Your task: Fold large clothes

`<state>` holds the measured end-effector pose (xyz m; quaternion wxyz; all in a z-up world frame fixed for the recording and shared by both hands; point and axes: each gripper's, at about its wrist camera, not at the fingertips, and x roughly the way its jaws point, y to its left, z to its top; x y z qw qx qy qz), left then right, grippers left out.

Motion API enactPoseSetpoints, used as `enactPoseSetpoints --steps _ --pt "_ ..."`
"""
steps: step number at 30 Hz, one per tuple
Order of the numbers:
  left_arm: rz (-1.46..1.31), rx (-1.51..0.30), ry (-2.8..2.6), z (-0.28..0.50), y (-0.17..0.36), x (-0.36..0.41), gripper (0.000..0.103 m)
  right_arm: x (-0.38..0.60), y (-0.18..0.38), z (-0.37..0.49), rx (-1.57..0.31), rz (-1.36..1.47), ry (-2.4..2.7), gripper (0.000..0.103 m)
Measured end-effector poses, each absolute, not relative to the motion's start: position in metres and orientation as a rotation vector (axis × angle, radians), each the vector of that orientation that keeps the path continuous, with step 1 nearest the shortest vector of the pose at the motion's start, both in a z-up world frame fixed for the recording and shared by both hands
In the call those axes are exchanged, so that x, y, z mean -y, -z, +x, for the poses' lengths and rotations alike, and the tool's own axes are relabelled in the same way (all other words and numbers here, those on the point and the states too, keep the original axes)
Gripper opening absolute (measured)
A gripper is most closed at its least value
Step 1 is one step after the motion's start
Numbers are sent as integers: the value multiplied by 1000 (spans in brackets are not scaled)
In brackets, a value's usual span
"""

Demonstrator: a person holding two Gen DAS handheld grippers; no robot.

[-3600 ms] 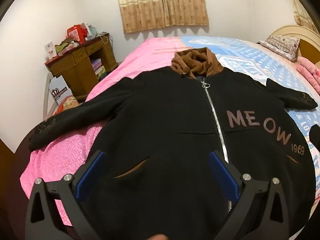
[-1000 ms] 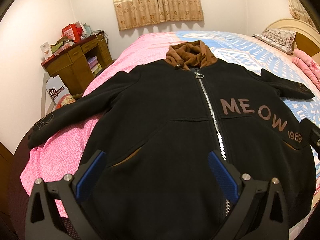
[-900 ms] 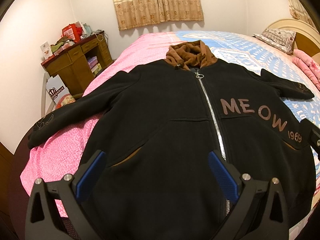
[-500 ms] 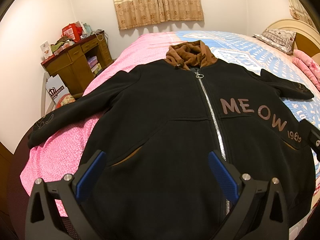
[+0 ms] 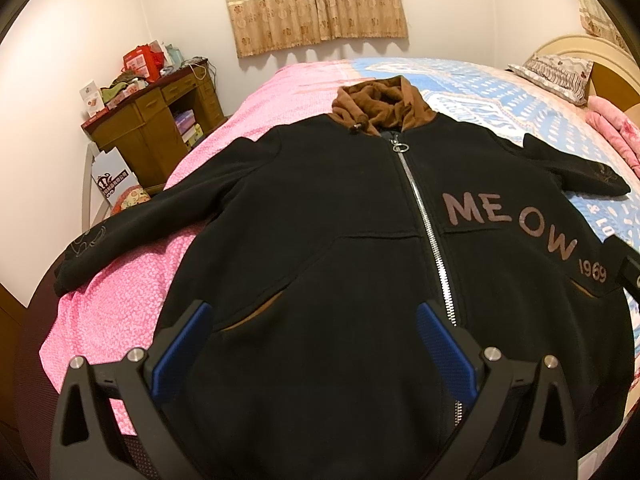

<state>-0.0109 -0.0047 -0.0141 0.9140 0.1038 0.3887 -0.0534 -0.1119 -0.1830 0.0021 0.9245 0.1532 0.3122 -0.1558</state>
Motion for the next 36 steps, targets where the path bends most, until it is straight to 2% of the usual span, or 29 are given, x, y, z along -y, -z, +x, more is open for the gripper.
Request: enactPoseSetpoints --steps 8,16,21,26,27,28,30,36 --pt "215 -800 93 3 10 5 103 206 -13 -105 -622 324 346 102" --pt "219 -761 100 33 -8 16 103 265 -47 -94 -559 358 374 102" --pt "133 -752 124 68 -23 1 103 342 -68 -92 -509 482 423 102" --pt "66 -739 35 113 -18 -32 103 448 -51 -105 -434 654 518 101" --pt "61 -730 13 120 -15 -38 103 462 -46 -107 -427 684 537 95" --pt "57 -717 -21 128 -9 -44 103 486 -37 -110 -415 737 559 80" --pt "59 -707 -55 137 2 -51 103 529 -16 -111 -397 852 549 62" --pt "49 -684 -112 150 37 -64 103 625 50 -109 -320 1171 600 61"
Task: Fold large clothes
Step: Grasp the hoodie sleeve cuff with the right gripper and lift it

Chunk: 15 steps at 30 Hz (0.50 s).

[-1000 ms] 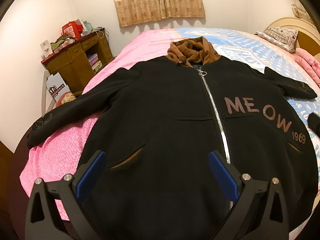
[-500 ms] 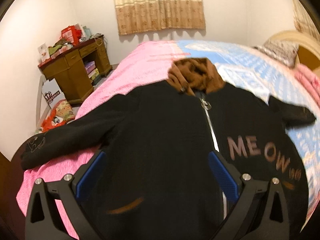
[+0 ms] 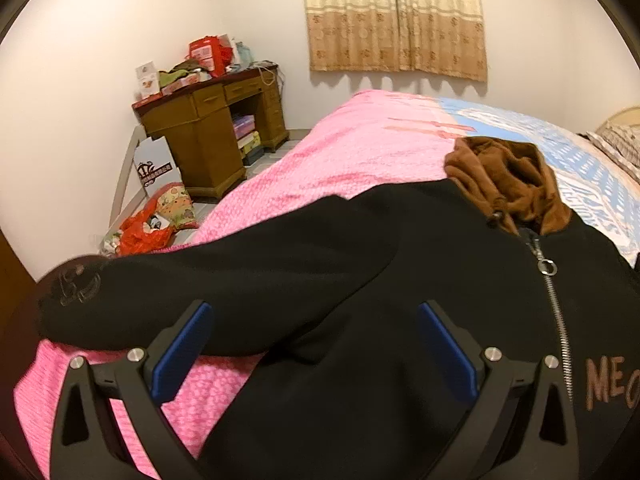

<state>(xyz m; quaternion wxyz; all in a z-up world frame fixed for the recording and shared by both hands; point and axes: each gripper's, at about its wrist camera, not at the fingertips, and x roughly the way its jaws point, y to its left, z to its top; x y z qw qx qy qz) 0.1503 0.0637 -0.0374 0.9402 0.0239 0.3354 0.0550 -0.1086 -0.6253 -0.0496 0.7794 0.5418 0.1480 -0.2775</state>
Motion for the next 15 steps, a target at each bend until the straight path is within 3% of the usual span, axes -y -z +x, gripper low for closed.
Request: enactPoseSetpoints --steps 11,12,13,15 --pt "8 -792 -103 166 74 -69 103 689 82 -45 -367 1140 671 60" --pt "4 -801 -98 167 74 -69 103 689 82 -43 -379 1120 676 47" --pt "1 -811 -95 169 75 -69 103 691 84 -39 -415 1089 690 28" --pt "-18 -830 -86 172 77 -72 103 694 88 -43 -437 1085 684 22"
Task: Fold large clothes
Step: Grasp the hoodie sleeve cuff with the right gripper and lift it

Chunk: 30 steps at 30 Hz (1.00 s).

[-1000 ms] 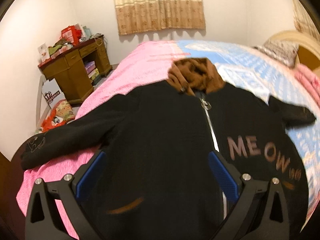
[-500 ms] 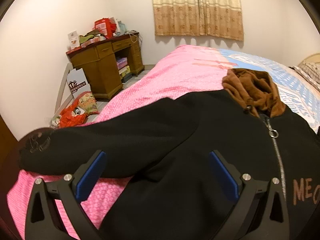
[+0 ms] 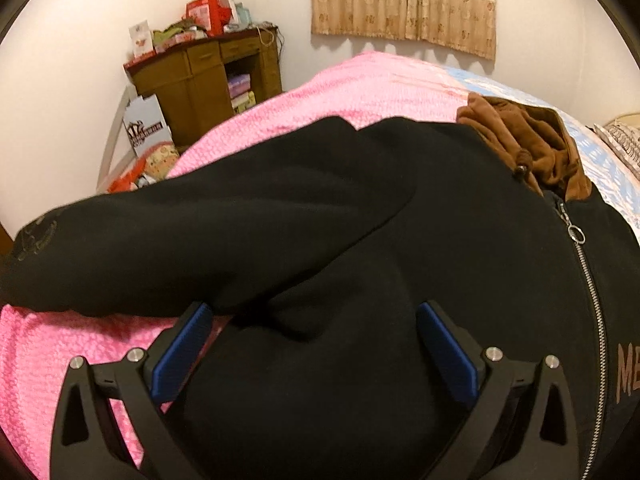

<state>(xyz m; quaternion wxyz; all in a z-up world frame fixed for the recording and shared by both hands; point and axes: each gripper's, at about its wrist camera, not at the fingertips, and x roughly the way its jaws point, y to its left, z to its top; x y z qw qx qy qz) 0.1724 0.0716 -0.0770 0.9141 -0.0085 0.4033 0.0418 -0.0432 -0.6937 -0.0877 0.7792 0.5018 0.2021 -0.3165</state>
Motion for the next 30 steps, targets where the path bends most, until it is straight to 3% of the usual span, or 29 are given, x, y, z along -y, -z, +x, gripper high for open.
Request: enactPoseSetpoints --steps 4,8,13,17,23,30 --pt "-78 -850 -60 174 79 -79 103 680 61 -49 -429 1001 681 20" --pt "-117 -852 -48 174 80 -82 103 638 -4 -40 -392 844 602 20" --pt "-123 -842 -43 171 81 -83 103 530 -91 -9 -362 597 443 19" --pt "-136 -832 -34 168 81 -87 103 424 -125 29 -374 432 286 19" --pt "-155 -824 -22 166 81 -90 103 264 -105 99 -469 286 -1 19" --pt "-178 -812 -11 165 80 -93 103 133 -31 170 -653 227 -283 19"
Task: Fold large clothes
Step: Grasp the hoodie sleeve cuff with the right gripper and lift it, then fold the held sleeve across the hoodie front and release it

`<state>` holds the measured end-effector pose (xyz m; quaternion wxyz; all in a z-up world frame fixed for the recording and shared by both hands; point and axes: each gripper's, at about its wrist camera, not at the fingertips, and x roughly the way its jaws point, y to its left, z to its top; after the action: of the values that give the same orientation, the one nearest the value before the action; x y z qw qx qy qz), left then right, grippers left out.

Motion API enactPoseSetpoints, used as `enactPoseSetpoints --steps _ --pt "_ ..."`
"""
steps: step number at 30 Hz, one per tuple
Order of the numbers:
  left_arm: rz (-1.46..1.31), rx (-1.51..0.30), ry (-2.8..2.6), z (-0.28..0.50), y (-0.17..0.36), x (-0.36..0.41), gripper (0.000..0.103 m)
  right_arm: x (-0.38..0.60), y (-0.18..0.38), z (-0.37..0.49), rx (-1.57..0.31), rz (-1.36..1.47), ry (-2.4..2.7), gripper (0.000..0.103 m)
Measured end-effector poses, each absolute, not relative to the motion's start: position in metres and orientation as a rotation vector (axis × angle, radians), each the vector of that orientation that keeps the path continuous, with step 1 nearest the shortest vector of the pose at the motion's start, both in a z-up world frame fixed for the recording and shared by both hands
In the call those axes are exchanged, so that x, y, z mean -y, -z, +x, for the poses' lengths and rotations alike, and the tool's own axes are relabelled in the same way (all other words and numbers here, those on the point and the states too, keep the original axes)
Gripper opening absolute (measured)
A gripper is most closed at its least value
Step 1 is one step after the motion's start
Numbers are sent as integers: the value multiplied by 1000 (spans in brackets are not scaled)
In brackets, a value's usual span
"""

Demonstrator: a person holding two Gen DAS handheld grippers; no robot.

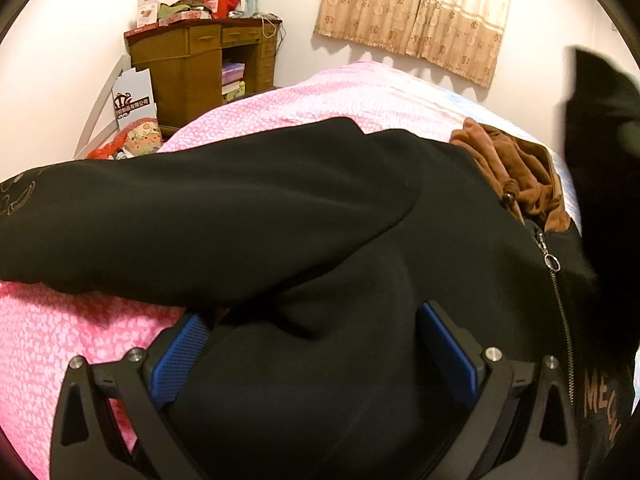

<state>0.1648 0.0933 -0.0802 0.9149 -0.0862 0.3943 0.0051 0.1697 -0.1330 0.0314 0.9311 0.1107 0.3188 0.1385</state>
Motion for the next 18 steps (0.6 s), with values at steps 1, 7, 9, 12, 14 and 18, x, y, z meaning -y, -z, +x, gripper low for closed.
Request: enactPoseSetpoints --steps 1,7,9,12,14,18 --pt "-178 -811 -10 165 80 -93 103 125 -15 178 -687 247 -302 19" --pt "-185 -805 -10 165 80 -94 103 138 67 213 -919 423 -398 51" --pt "-185 -804 -11 165 81 -93 103 142 84 214 -957 530 -489 69" --pt "-185 -803 -11 165 81 -93 103 142 82 204 -941 572 -557 82" --pt "-185 -803 -10 165 81 -93 103 144 74 191 -930 616 -608 84" --pt "-185 -804 -11 165 81 -93 103 180 41 145 -768 560 -535 84"
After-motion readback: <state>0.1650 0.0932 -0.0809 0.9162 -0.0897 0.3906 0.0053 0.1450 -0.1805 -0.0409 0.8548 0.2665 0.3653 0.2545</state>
